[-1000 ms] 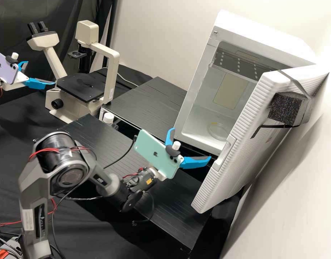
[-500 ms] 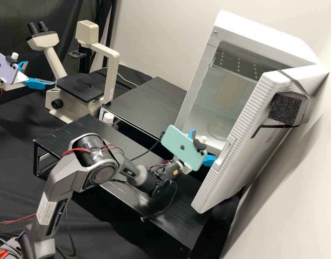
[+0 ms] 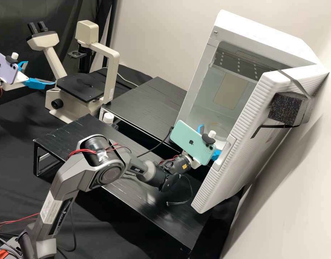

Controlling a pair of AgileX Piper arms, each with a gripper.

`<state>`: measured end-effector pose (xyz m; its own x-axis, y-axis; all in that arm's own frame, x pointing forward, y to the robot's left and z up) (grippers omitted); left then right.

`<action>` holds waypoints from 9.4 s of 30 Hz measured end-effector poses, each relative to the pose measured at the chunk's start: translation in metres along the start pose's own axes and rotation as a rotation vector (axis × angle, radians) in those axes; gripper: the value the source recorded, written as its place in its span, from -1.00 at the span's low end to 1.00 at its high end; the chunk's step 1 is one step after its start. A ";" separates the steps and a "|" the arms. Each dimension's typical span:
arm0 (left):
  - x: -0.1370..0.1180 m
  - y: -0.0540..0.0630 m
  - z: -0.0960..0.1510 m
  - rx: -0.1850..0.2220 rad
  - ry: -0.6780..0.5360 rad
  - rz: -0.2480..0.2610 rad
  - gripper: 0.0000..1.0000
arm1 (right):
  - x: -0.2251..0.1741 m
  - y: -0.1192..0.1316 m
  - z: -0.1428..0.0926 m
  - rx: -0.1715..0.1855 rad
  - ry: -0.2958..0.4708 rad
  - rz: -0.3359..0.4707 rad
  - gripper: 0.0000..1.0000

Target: Take out the petri dish and place it under the microscope.

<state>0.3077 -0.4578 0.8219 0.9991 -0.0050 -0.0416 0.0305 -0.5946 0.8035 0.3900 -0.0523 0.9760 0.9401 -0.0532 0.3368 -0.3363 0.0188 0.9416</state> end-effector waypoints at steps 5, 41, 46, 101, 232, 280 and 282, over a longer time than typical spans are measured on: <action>0.000 0.000 0.000 0.000 0.000 0.000 1.00 | 0.008 -0.004 -0.009 0.024 0.035 -0.018 1.00; 0.000 0.000 0.000 0.000 0.000 0.000 1.00 | 0.072 -0.034 -0.007 -0.054 -0.046 -0.189 1.00; 0.000 0.000 0.000 0.000 0.000 0.000 1.00 | 0.081 -0.034 -0.009 -0.056 -0.065 -0.196 1.00; 0.000 0.000 0.000 0.000 0.000 0.000 1.00 | 0.096 -0.032 -0.006 -0.039 -0.123 -0.288 1.00; 0.000 0.000 0.000 0.000 0.000 0.000 1.00 | -0.215 -0.023 -0.051 0.088 0.222 -0.286 -1.00; 0.000 0.000 0.000 0.000 0.000 0.000 1.00 | -0.170 -0.221 -0.254 -0.013 0.501 -0.556 -1.00; 0.000 0.000 0.000 0.000 0.000 0.000 1.00 | -0.167 -0.230 -0.257 -0.022 0.506 -0.561 -1.00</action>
<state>0.3077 -0.4578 0.8219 0.9991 -0.0050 -0.0416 0.0305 -0.5946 0.8035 0.3247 0.2088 0.7031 0.8831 0.4038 -0.2390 0.1966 0.1442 0.9698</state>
